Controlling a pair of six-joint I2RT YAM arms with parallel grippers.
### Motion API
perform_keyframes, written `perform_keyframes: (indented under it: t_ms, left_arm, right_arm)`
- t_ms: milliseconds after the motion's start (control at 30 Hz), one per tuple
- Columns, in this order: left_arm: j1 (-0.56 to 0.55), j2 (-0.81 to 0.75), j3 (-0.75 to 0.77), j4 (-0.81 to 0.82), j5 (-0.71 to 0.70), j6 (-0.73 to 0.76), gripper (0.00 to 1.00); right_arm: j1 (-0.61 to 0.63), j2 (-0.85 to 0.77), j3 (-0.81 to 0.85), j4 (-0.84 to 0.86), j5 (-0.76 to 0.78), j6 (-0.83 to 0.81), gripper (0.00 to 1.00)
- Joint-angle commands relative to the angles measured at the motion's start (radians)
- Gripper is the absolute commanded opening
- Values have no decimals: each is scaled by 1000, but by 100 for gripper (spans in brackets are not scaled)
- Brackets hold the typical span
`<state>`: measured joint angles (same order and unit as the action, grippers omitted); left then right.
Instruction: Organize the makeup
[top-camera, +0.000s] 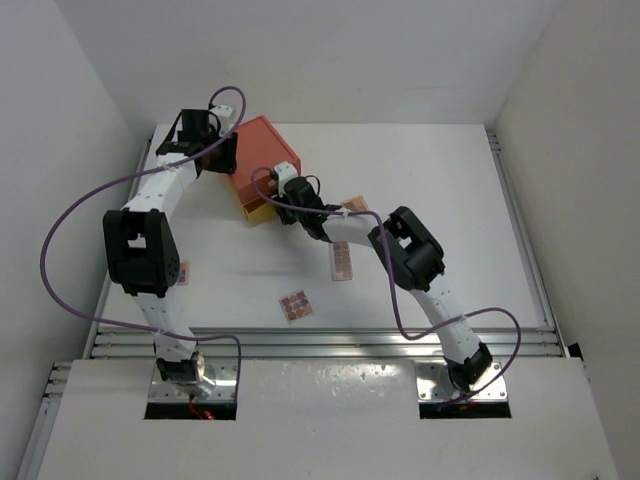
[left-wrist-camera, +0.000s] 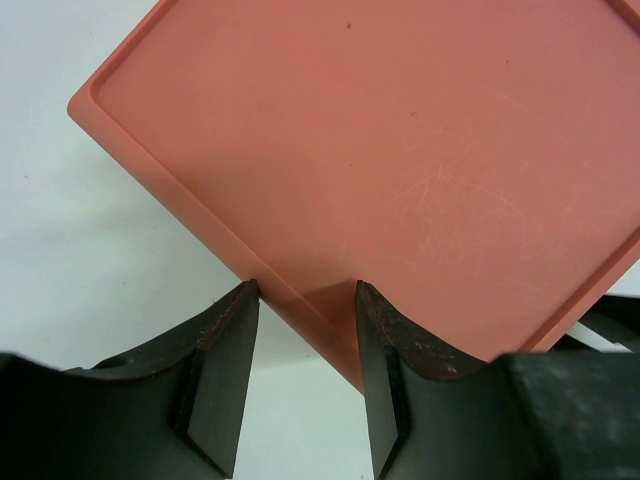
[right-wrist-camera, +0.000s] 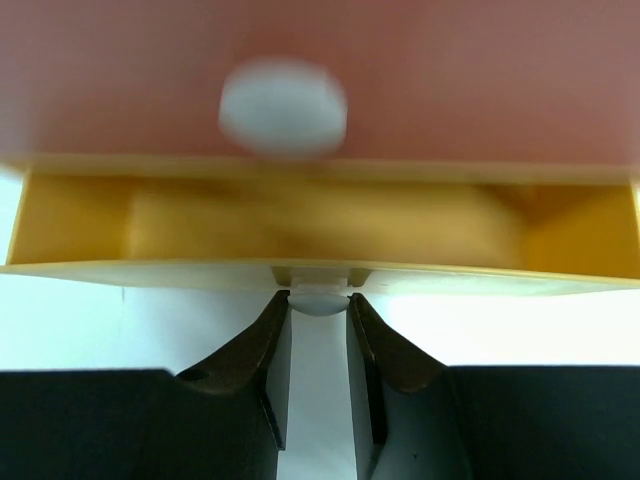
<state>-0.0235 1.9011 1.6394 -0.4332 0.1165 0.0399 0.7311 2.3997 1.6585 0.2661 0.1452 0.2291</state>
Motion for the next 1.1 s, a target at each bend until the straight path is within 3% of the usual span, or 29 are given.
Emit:
perform_keyframes:
  t_ms: [0, 400, 567, 733, 900, 1000, 1067]
  left_arm:
    - [16, 49, -1, -99, -15, 0, 48]
    - [16, 58, -1, -99, -25, 0, 48]
    - [25, 58, -1, -99, -25, 0, 48]
    - [25, 58, 34, -122, -25, 0, 48]
    - [25, 33, 114, -191, -34, 0, 51]
    - [34, -2, 169, -234, -34, 0, 57]
    - [43, -23, 189, -251, -34, 0, 69]
  right_arm:
    - [5, -140, -129, 76, 17, -59, 1]
    - [66, -396, -544, 167, 5, -47, 1]
    - [64, -439, -599, 157, 1, -25, 1]
    - [65, -444, -571, 124, -21, -16, 25]
    - [65, -508, -597, 70, -49, -11, 72]
    - [65, -560, -614, 15, -55, -31, 84]
    - [64, -591, -628, -8, -61, -43, 96]
